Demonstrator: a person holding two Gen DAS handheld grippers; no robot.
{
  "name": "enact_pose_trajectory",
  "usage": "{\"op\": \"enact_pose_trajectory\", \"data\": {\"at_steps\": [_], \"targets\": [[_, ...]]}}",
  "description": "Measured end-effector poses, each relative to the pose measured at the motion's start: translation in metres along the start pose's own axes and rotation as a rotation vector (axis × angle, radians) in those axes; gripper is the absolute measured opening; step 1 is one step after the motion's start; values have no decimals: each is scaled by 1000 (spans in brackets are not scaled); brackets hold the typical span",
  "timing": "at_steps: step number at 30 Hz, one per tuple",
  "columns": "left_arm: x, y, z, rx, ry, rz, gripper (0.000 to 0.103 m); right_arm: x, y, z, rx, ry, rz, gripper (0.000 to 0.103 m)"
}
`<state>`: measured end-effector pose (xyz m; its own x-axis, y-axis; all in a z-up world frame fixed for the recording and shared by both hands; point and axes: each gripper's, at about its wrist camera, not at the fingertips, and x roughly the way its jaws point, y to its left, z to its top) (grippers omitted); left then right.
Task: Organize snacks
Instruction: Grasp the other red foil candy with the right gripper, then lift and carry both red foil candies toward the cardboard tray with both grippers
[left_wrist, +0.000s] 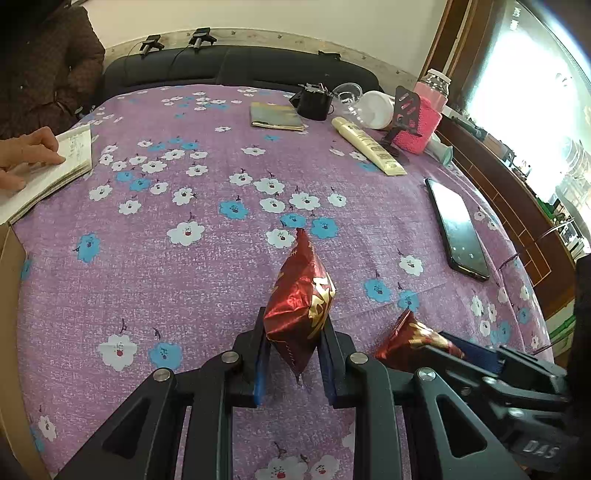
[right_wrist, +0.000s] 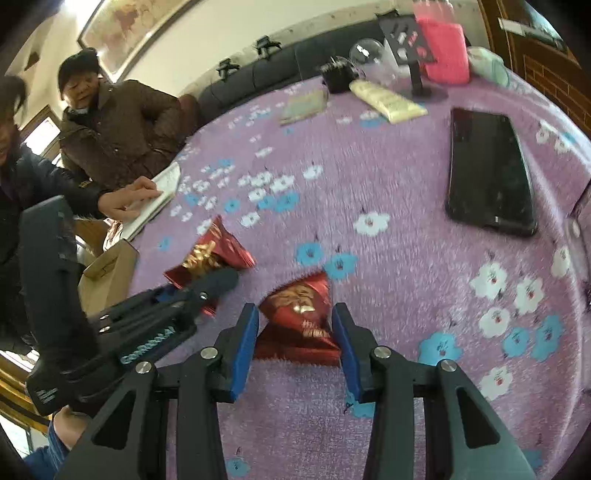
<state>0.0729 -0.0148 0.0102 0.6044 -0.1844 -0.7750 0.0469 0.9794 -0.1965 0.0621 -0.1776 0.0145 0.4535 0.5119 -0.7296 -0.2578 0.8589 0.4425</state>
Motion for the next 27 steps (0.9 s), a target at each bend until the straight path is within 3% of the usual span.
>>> {"op": "enact_pose_trajectory", "data": {"at_steps": [10,27], "targets": [[0,-1,-1,5,-4,-5,23,-2,9,-7,-53,-4,-44,34],[-5,-6,-1,13,-26,-22,23,-20,-5,-1,47,-82,-43,31]]}}
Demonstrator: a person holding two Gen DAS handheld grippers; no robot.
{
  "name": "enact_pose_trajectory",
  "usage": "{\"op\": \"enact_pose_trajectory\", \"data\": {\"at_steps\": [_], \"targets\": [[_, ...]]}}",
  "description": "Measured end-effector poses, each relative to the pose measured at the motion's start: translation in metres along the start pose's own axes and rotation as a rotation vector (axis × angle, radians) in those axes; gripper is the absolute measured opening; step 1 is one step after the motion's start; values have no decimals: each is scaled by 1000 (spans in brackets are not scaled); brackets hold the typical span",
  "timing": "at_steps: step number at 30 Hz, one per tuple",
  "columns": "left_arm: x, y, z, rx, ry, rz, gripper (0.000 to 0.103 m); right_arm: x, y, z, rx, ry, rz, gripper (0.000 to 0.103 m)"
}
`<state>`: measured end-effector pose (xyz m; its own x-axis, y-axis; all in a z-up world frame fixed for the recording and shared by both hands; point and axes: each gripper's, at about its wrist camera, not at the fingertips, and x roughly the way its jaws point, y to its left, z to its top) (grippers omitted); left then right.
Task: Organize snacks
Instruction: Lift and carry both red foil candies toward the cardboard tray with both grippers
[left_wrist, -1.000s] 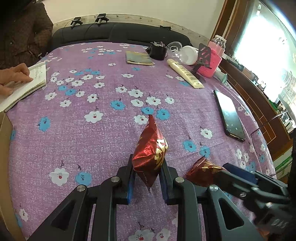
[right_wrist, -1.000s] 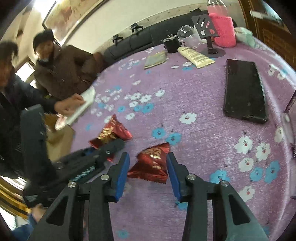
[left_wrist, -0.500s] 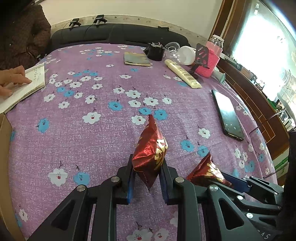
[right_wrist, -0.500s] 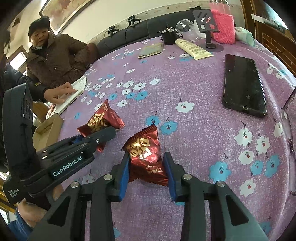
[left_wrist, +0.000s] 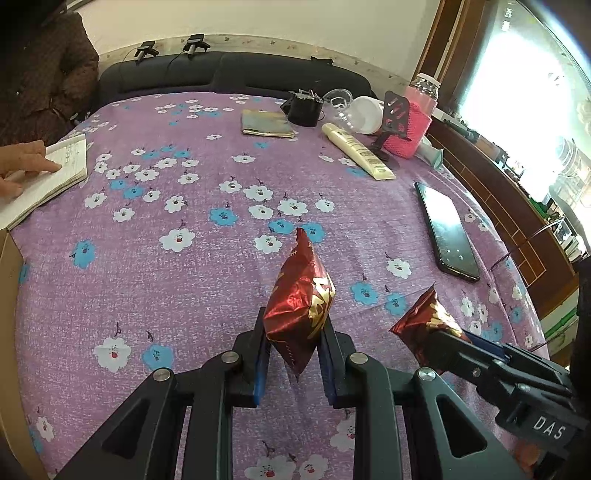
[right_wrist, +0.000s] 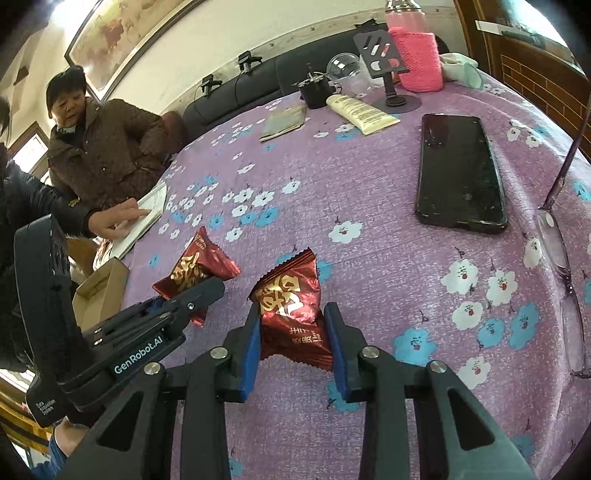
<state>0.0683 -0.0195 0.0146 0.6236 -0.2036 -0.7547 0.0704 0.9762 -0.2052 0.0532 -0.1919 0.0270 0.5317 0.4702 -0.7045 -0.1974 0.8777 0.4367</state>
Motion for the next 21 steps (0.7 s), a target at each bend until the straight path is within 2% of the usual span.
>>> {"op": "enact_pose_trajectory", "data": {"at_steps": [12,21], "targets": [[-13,-18,-2,21,9,-29,23,-10,-7,2,40,-44,-35,31],[-39,-31,-6,46,-4,-47,23,-15,-6,1,38,-59,-44,31]]}}
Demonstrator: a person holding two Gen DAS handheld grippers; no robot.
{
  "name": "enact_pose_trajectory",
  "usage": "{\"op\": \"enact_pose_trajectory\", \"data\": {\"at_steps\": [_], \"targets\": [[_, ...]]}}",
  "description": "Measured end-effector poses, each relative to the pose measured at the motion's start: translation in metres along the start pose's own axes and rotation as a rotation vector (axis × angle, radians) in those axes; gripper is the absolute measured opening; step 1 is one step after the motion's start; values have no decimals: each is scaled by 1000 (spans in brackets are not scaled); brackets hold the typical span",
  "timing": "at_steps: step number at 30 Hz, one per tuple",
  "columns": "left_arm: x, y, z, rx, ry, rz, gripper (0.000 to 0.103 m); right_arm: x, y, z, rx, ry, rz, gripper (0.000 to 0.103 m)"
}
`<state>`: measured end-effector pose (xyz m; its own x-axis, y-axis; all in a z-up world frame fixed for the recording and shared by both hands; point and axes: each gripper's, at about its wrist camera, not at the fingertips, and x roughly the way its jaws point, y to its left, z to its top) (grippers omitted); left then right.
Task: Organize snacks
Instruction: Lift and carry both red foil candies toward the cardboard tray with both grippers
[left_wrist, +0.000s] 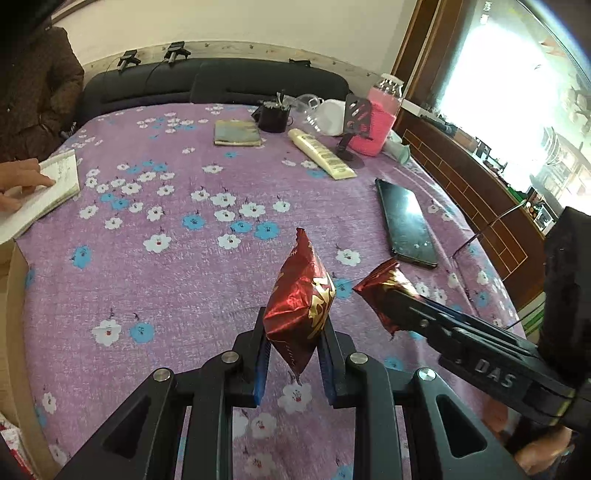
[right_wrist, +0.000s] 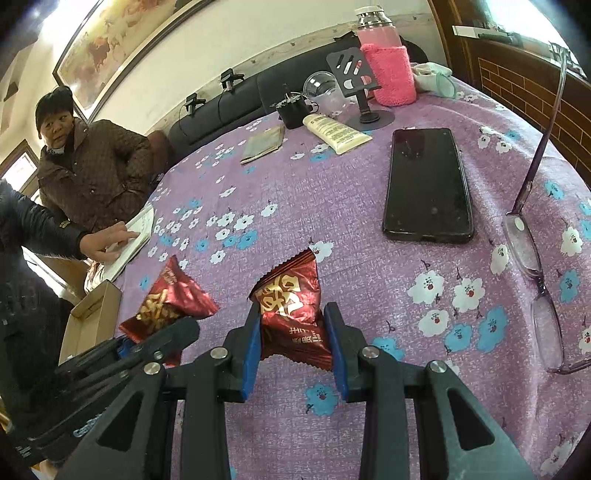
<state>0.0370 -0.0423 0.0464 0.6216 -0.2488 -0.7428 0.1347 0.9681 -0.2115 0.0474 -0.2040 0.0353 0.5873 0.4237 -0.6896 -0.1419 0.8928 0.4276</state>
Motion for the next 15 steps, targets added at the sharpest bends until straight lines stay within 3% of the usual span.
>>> {"op": "enact_pose_trajectory", "data": {"at_steps": [15], "targets": [[-44,9,-12,-12,-51,-22,23,-4,10,-3,-47,-33,2,31]]}}
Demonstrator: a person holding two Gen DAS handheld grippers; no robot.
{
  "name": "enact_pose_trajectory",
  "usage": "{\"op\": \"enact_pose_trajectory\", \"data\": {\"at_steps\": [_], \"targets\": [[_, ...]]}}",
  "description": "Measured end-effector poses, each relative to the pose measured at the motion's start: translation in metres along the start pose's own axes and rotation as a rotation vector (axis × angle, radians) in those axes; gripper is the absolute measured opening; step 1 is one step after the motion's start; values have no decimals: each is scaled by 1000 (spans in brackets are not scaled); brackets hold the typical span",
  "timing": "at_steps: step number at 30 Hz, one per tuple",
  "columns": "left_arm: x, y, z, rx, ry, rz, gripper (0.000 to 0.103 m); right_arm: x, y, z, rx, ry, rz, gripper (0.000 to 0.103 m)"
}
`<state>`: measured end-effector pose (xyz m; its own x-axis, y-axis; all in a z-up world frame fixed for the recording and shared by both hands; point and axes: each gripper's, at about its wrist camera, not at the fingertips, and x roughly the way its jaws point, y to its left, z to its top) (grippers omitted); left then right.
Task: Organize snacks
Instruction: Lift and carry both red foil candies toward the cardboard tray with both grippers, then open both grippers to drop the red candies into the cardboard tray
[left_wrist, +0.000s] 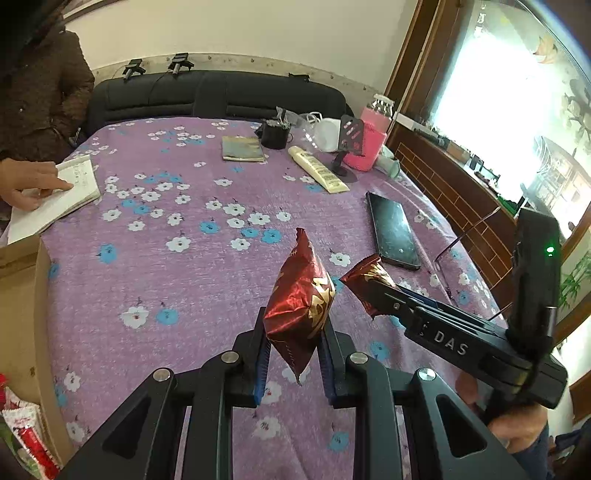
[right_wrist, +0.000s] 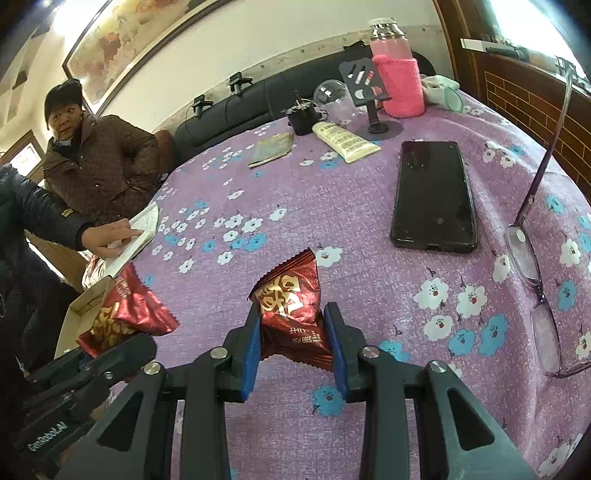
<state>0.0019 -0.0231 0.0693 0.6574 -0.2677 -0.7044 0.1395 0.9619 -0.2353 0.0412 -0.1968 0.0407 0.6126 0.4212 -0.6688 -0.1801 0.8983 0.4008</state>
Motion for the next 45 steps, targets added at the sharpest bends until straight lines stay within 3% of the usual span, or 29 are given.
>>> {"op": "enact_pose_trajectory", "data": {"at_steps": [7,16,24,35,45], "targets": [[-27,20,-6,-24,-38,-3,23,-2,14,-3,1,16,31,31],[-64,57,-16,-73,-92,12,24,-2,76,-24,-92,64,119,32],[-95,105,-34,-147,-134,54,24,1,148,-50,-212,121,221,32],[-145,183,-74,-264,-198,156,24,-1,233,-78,-386,165,299,32],[-155,226,-109,-318,-170,228,24,17,278,-109,-475,245,326,32]]}}
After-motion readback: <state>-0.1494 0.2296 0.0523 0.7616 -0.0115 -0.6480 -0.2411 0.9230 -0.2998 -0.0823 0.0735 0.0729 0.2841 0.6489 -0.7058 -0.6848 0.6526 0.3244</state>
